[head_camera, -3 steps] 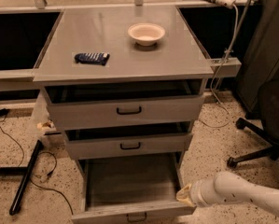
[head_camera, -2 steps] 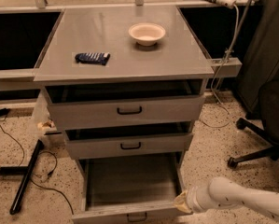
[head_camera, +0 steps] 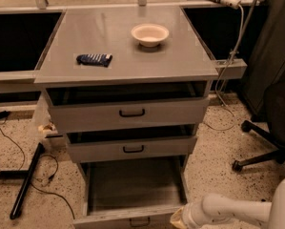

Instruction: Close bottom drawer

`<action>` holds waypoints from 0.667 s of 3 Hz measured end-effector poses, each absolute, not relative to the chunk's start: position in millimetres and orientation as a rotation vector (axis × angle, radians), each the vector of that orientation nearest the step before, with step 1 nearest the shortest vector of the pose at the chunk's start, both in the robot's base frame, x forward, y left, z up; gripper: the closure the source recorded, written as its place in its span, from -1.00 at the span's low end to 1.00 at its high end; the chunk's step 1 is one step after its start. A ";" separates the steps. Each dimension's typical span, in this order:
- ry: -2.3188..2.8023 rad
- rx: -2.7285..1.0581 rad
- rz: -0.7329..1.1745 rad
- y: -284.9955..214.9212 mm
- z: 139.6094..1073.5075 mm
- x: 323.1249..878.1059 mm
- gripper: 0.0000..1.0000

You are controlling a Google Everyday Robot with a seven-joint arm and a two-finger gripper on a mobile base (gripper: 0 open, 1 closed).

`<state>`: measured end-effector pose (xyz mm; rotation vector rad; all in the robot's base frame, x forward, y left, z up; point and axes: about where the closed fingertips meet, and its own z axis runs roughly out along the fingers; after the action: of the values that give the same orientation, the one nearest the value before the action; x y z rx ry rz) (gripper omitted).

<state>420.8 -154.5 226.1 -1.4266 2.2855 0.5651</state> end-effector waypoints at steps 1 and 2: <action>2.255 -1.446 0.585 -137.2 205.1 411.9 1.00; 2.207 -1.476 0.580 -121.5 189.6 409.8 1.00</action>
Offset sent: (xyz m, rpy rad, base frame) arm -0.0102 0.0497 -0.0535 0.0383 -0.0811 0.0879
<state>409.8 -121.5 189.6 -1.4758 2.2073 0.5803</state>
